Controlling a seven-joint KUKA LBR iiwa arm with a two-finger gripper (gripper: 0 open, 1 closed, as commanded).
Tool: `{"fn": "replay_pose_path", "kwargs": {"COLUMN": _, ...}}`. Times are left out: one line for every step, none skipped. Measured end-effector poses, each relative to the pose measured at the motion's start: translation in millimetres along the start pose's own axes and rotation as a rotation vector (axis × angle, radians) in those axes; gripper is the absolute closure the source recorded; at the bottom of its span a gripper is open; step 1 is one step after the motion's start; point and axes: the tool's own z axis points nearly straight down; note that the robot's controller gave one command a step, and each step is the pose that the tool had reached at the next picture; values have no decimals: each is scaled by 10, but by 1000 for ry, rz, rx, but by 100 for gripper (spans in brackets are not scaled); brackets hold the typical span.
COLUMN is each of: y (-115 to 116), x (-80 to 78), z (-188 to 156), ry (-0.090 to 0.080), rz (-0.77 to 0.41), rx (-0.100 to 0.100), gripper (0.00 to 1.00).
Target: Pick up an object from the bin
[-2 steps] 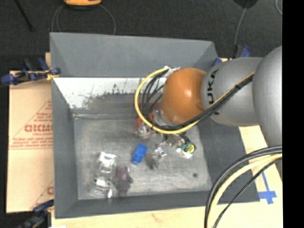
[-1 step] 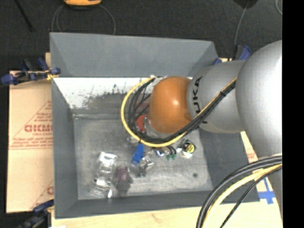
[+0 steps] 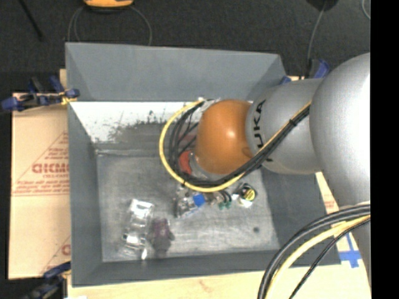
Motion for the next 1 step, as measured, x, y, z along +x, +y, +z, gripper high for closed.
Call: {"fn": "replay_pose_path", "kwargs": {"y": 1, "x": 19, "z": 19, "ry": 5, "rz": 2, "rx": 0, "gripper": 0}}
